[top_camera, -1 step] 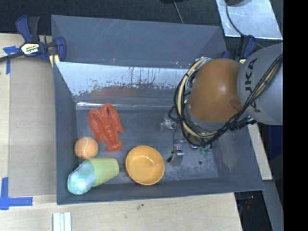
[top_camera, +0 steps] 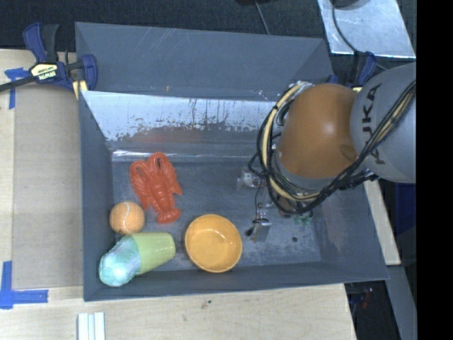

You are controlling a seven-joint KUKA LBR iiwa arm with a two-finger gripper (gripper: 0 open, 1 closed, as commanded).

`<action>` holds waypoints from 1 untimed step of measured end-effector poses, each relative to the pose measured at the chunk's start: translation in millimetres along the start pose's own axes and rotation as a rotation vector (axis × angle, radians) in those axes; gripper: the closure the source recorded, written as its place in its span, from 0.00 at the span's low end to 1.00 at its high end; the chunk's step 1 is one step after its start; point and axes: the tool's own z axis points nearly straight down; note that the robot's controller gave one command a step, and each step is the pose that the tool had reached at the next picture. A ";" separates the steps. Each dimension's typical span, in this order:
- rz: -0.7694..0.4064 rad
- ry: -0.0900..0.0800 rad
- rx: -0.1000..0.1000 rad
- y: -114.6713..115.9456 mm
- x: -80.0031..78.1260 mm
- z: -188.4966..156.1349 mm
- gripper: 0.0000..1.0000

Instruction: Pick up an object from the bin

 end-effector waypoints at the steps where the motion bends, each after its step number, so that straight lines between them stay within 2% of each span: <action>1: -0.251 0.004 -0.002 53.8 -16.6 87.2 0.00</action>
Offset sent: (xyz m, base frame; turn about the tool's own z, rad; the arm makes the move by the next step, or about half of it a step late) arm 0.0052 0.0647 -0.0236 -0.1211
